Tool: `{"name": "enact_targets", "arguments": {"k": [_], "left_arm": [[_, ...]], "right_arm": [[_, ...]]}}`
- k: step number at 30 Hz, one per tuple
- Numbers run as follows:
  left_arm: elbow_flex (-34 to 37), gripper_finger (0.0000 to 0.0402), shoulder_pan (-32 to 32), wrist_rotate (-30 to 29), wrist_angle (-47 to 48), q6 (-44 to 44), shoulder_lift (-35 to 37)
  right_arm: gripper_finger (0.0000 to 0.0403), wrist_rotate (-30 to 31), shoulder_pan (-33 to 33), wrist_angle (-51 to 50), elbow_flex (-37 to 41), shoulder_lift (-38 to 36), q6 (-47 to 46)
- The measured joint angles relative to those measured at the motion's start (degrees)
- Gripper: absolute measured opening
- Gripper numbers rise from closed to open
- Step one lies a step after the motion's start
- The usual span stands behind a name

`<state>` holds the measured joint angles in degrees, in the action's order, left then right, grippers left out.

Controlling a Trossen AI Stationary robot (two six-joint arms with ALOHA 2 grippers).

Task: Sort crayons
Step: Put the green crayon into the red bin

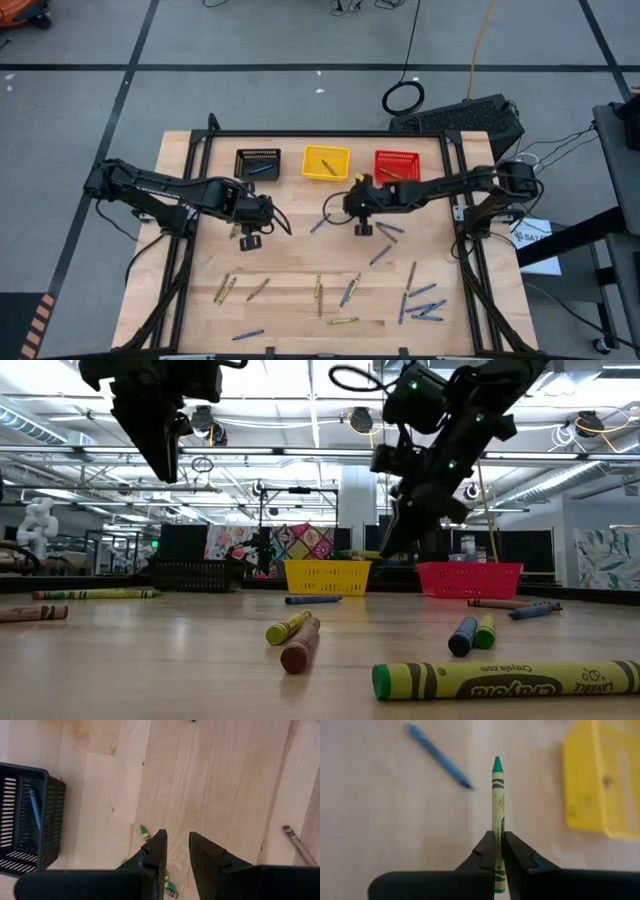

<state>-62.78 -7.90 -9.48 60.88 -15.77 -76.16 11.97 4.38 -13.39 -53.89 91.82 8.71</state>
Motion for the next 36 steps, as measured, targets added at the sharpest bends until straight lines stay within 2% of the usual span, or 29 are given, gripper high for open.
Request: {"name": "enact_targets", "arguments": {"k": [13,22,25,36], "left_arm": [[0.01,0.008,0.01,-0.02,2.89,-0.02,0.0],[0.4,0.008,0.0,-0.02,2.81,0.07,0.02],[0.42,0.008,0.0,-0.02,2.82,0.07,0.02],[0.44,0.008,0.0,-0.02,2.71,0.02,0.02]], "right_arm": [[0.0,9.24,9.12,-3.36,-0.02,-0.76,-8.85],[0.0,9.41,12.98,-6.77,-0.07,-5.67,-13.85],[0.0,12.18,14.0,-9.94,-0.07,-7.46,-14.76],[0.0,11.66,19.78,-20.43,-0.07,-10.7,-16.85]]}}
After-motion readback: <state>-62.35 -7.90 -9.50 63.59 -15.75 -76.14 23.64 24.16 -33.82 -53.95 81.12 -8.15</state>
